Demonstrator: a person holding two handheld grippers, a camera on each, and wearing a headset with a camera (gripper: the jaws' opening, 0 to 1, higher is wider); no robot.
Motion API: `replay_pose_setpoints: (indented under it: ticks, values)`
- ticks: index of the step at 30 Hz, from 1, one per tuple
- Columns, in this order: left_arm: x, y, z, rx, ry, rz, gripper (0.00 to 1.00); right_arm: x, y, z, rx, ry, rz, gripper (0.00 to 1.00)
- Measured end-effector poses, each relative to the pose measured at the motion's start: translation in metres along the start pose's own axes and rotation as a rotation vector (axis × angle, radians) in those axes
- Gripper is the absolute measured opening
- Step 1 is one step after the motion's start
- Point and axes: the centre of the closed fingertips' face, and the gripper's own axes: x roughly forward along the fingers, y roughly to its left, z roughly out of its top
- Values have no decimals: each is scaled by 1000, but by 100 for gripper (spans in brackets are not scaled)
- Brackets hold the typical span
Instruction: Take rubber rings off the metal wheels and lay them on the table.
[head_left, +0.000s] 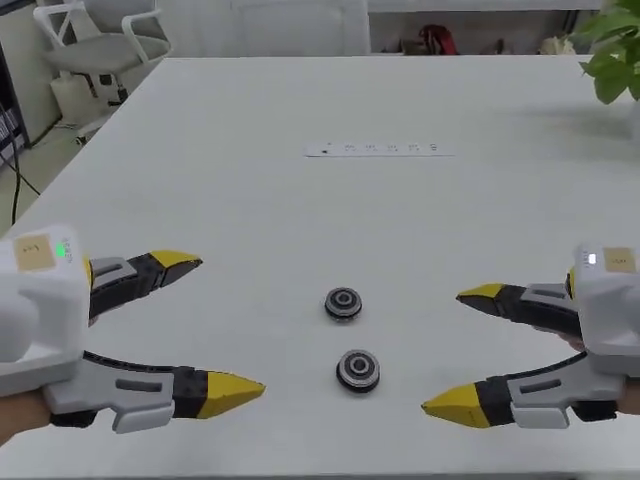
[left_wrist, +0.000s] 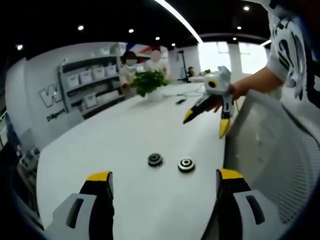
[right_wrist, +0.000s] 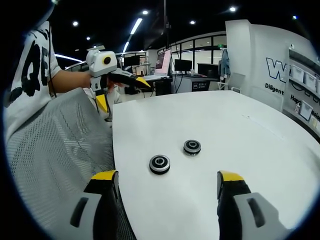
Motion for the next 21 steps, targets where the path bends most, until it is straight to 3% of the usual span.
replay_pose_setpoints:
  ticks: [9,21]
  values:
    - [16,5,0,7,5,-37,82,12,-5,-4,-11,10,37,73]
    - [36,3,-1,40,12,-112,76,27,-9,-10,-36,34,92,65]
